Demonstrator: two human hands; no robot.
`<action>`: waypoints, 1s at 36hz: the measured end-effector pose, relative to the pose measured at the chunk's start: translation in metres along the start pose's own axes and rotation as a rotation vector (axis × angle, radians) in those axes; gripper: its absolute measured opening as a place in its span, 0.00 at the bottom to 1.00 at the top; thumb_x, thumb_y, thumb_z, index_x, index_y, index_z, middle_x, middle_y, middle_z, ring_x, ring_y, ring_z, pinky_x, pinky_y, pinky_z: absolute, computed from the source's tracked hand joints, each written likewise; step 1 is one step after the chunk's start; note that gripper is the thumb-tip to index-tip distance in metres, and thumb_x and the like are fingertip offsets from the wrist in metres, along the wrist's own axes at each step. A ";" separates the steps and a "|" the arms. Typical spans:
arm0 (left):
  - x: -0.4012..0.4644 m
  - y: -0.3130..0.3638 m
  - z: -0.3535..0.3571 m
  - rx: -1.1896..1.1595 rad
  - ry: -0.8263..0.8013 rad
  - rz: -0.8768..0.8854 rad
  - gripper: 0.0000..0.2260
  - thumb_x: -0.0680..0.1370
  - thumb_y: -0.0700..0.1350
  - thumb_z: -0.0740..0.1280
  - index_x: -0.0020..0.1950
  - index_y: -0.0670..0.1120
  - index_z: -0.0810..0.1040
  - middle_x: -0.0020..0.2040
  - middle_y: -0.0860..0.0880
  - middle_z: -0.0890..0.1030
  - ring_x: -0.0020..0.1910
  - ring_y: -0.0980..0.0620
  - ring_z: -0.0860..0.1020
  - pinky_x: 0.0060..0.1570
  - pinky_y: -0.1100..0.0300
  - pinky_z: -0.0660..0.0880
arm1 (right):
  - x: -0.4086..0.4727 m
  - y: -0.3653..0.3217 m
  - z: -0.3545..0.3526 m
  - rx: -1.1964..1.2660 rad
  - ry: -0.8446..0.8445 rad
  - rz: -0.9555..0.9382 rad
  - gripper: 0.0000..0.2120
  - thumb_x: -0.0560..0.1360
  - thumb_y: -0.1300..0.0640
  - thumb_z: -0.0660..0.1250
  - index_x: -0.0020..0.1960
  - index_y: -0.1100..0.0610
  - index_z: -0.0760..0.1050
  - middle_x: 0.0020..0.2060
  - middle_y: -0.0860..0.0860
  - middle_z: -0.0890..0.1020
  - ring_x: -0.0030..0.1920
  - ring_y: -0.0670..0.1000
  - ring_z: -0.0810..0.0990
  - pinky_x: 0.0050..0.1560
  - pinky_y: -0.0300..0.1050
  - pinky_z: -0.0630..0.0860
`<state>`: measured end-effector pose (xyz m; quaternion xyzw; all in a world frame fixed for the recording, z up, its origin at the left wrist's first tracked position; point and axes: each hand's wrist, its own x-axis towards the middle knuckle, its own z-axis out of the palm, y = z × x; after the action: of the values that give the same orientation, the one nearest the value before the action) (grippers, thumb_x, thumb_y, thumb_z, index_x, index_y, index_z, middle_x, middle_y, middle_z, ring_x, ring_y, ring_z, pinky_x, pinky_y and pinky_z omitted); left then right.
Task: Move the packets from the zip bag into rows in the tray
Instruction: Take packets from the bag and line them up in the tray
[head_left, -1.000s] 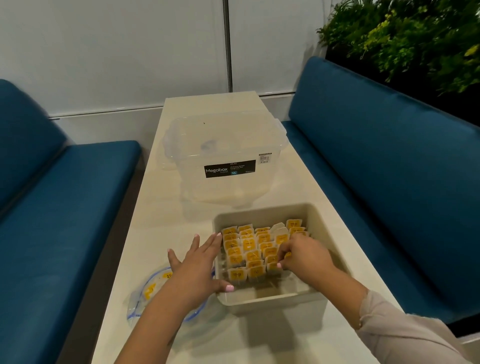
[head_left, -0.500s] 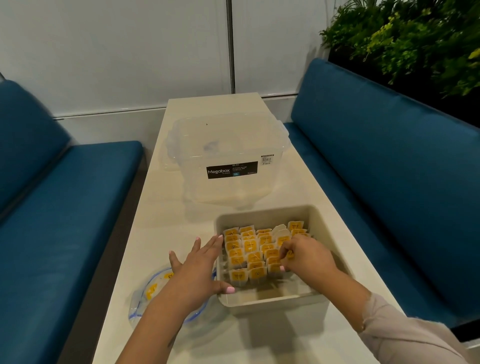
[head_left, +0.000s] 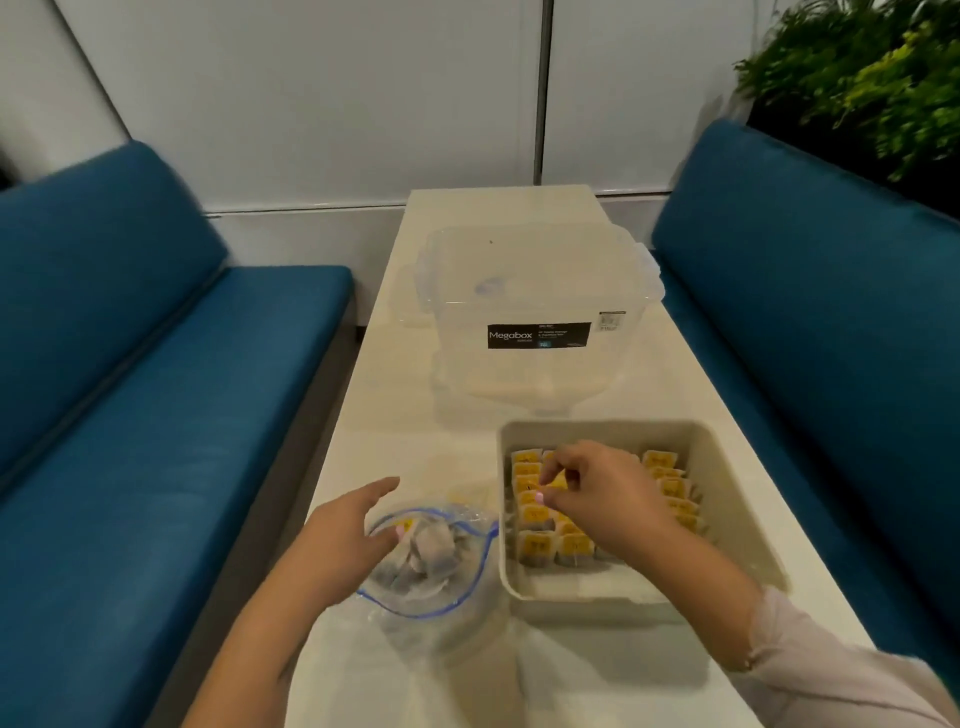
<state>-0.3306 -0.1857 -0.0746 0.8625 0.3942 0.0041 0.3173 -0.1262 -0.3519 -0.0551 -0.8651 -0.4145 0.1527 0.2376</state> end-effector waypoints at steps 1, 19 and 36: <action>-0.002 -0.005 0.002 0.000 -0.015 -0.015 0.25 0.77 0.47 0.67 0.73 0.55 0.65 0.70 0.53 0.71 0.68 0.52 0.69 0.61 0.63 0.66 | 0.001 -0.007 0.003 0.015 -0.011 -0.017 0.04 0.72 0.48 0.71 0.45 0.47 0.79 0.32 0.45 0.75 0.36 0.44 0.77 0.39 0.45 0.75; -0.014 -0.018 0.027 0.090 0.277 -0.021 0.14 0.82 0.53 0.55 0.65 0.58 0.73 0.52 0.53 0.82 0.51 0.50 0.79 0.47 0.58 0.75 | -0.011 -0.082 0.104 -0.590 -0.395 -0.378 0.16 0.76 0.68 0.58 0.61 0.61 0.74 0.57 0.59 0.77 0.55 0.61 0.78 0.46 0.50 0.72; -0.015 -0.022 0.027 0.112 0.211 -0.039 0.14 0.82 0.52 0.53 0.65 0.59 0.72 0.52 0.54 0.82 0.49 0.50 0.78 0.48 0.57 0.75 | 0.003 -0.084 0.128 -0.641 -0.418 -0.214 0.19 0.79 0.61 0.59 0.68 0.62 0.65 0.59 0.59 0.78 0.58 0.58 0.78 0.51 0.50 0.75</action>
<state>-0.3490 -0.1991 -0.1047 0.8657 0.4420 0.0668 0.2254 -0.2378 -0.2677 -0.1177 -0.7976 -0.5684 0.1629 -0.1191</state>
